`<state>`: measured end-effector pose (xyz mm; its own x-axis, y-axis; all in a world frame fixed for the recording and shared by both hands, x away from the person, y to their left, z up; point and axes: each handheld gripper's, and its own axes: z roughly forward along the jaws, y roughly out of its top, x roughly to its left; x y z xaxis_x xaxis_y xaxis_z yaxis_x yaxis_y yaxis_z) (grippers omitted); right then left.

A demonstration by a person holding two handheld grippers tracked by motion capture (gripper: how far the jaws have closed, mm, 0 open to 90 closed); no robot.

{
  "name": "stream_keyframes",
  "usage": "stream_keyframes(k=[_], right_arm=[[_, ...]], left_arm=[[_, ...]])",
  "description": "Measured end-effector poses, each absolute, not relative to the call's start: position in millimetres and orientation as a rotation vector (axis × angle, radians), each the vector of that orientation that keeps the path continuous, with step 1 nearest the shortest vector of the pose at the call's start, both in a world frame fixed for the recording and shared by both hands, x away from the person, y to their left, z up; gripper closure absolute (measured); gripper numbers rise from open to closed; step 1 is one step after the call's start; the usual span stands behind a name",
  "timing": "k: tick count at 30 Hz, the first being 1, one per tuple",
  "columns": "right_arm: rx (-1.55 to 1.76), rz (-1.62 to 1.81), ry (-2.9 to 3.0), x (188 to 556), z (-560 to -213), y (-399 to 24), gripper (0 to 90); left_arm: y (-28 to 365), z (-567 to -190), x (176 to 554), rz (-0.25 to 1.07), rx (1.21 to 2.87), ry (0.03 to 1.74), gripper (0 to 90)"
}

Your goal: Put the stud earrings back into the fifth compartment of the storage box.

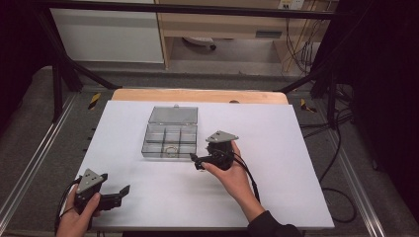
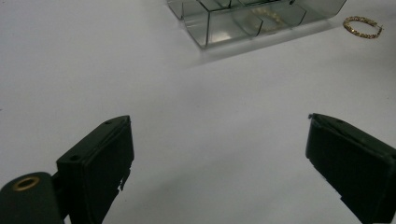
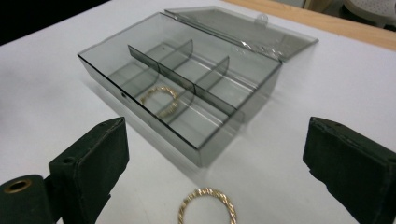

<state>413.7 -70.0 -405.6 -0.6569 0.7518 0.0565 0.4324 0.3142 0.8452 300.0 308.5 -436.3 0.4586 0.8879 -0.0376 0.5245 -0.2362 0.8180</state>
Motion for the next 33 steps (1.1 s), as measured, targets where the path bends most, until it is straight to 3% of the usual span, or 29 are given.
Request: stream_keyframes(k=[11,33], right_arm=[[1.179,1.152,2.293,418,-431,-89,18.4],[1.19,1.171,2.337,423,-448,-94,61.9]], left_arm=[[308,-435,300,0.573,1.909,1.174,7.8],[307,-435,300,0.572,1.912,1.169,7.8]])
